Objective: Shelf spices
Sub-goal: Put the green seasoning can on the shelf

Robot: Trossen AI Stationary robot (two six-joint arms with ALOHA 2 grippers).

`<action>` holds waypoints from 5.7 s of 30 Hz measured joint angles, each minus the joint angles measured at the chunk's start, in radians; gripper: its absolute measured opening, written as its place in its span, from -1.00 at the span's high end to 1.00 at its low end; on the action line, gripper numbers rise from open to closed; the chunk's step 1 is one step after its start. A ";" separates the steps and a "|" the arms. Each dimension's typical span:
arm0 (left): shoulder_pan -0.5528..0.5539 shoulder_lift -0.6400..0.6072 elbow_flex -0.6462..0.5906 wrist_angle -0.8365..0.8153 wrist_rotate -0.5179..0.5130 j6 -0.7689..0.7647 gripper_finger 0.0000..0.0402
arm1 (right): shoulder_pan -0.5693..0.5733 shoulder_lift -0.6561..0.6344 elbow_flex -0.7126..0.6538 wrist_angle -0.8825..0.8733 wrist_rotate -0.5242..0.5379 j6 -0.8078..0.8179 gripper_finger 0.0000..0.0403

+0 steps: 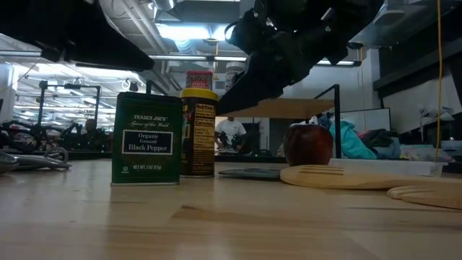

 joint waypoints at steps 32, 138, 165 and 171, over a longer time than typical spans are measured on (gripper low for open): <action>0.266 0.002 0.000 0.275 0.446 0.271 -0.19 | 0.001 0.000 0.000 0.037 -0.036 0.084 -0.21; -0.004 0.076 0.006 0.208 0.141 0.160 0.55 | 0.001 0.000 0.000 -0.045 -0.070 0.184 -0.21; 0.359 -0.455 -0.001 -0.256 0.289 0.550 0.55 | 0.088 -0.001 0.001 -0.015 -0.191 0.200 -0.21; 0.543 -0.486 -0.001 -0.237 0.386 0.623 0.55 | 0.106 -0.002 0.001 -0.016 -0.201 0.202 -0.21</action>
